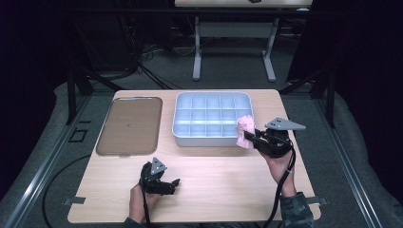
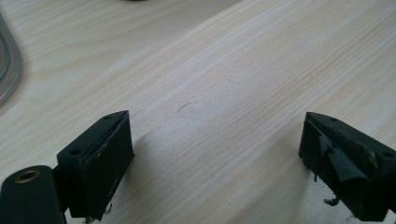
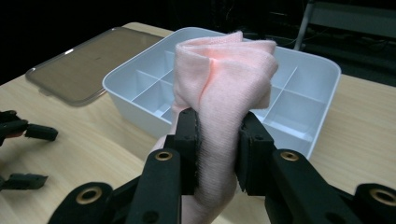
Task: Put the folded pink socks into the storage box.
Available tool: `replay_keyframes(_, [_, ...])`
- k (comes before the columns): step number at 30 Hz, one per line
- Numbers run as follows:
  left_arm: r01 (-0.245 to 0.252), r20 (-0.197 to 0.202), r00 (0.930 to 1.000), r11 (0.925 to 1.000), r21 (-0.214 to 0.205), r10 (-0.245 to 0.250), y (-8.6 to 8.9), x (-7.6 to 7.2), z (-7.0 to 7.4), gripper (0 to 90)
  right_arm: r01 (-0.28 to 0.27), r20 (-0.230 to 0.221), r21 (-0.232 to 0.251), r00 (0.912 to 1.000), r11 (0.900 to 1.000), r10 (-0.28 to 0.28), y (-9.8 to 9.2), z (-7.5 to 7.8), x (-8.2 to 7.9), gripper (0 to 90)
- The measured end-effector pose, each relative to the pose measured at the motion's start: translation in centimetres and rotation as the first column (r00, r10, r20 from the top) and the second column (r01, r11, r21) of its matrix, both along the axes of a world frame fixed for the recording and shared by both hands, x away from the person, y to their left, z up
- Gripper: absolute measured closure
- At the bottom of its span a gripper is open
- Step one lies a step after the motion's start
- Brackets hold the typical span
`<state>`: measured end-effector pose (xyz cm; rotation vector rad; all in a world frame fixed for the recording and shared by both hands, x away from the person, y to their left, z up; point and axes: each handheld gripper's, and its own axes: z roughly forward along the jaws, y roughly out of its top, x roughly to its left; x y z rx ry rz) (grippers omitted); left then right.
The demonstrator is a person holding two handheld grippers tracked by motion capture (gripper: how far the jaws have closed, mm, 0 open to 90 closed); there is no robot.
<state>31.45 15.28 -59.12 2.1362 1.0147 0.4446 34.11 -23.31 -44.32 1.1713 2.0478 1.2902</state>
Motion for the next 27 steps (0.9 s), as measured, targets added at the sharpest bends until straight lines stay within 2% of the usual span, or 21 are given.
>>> replay_keyframes(11, [0.000,0.000,1.0000,1.0000,0.000,0.000,0.0,0.0,0.0,9.6,0.046,0.044,-0.024,0.9980,0.9986,-0.045,-0.7,0.6,2.3,72.7])
replay_keyframes(14, [0.000,0.000,1.0000,1.0000,0.000,0.000,0.0,0.0,0.0,9.6,0.054,0.047,-0.050,0.9976,0.9973,-0.051,-0.7,0.4,3.1,72.7])
replay_keyframes(20, [0.000,0.000,1.0000,1.0000,0.000,0.000,0.0,0.0,0.0,9.6,0.067,0.037,-0.081,0.9973,0.9945,-0.064,-0.6,-0.4,4.8,72.7])
replay_keyframes(22, [0.000,0.000,1.0000,1.0000,0.000,0.000,0.0,0.0,0.0,9.6,0.073,0.030,-0.082,0.9971,0.9940,-0.071,-0.6,-1.0,5.6,72.7])
replay_keyframes(27, [0.000,0.000,1.0000,1.0000,0.000,0.000,0.0,0.0,0.0,9.6,0.076,0.015,-0.118,0.9971,0.9901,-0.075,-0.6,-2.2,7.0,72.7])
